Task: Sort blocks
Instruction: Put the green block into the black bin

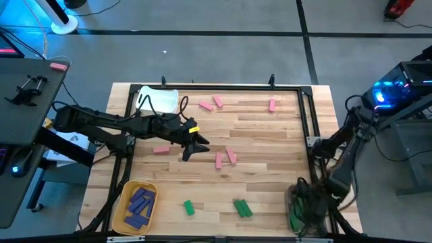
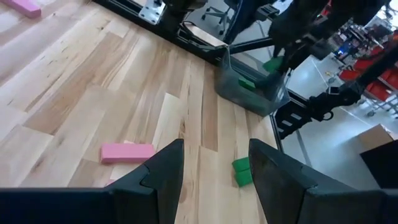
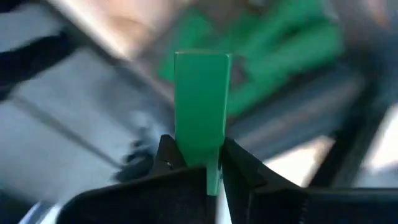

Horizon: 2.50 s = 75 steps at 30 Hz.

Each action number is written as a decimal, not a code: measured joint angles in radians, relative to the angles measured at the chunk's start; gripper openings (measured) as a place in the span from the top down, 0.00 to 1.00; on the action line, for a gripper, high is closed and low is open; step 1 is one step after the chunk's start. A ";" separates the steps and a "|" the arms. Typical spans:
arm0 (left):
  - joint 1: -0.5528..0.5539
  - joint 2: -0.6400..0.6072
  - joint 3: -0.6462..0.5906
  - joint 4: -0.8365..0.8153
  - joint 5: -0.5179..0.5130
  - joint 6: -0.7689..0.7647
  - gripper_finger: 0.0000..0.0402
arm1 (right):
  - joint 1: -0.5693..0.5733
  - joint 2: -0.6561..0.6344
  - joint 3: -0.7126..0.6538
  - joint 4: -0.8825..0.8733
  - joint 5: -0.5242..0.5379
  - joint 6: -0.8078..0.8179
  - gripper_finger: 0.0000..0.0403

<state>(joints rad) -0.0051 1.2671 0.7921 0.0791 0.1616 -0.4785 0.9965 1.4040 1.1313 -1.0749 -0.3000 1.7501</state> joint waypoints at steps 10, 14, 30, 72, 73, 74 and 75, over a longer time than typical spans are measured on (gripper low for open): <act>-0.002 0.000 0.000 0.002 -0.019 -0.121 0.58 | 0.097 0.058 -0.002 -0.101 -0.005 0.135 0.80; -0.012 0.000 0.000 0.002 -0.020 -0.146 0.58 | 0.098 0.058 -0.002 -0.096 0.003 0.077 0.63; -0.256 0.001 0.001 0.039 0.291 -0.121 0.58 | -0.124 0.111 0.138 0.423 0.479 0.144 0.50; -0.703 0.209 0.225 -0.405 -0.146 0.195 0.55 | -0.371 0.866 1.029 -0.212 0.218 -0.521 0.52; -0.703 0.248 0.264 -0.437 -0.147 0.237 0.53 | -0.368 0.866 1.029 -0.224 0.219 -0.522 0.52; -0.703 0.286 0.299 -0.468 -0.147 0.279 0.52 | -0.364 0.866 1.029 -0.236 0.218 -0.523 0.52; -0.703 0.324 0.331 -0.490 -0.148 0.318 0.50 | -0.359 0.866 1.029 -0.245 0.218 -0.521 0.52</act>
<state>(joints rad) -0.7078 1.5909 1.1227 -0.4110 0.0136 -0.1602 0.6371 2.2700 2.1605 -1.3195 -0.0821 1.2292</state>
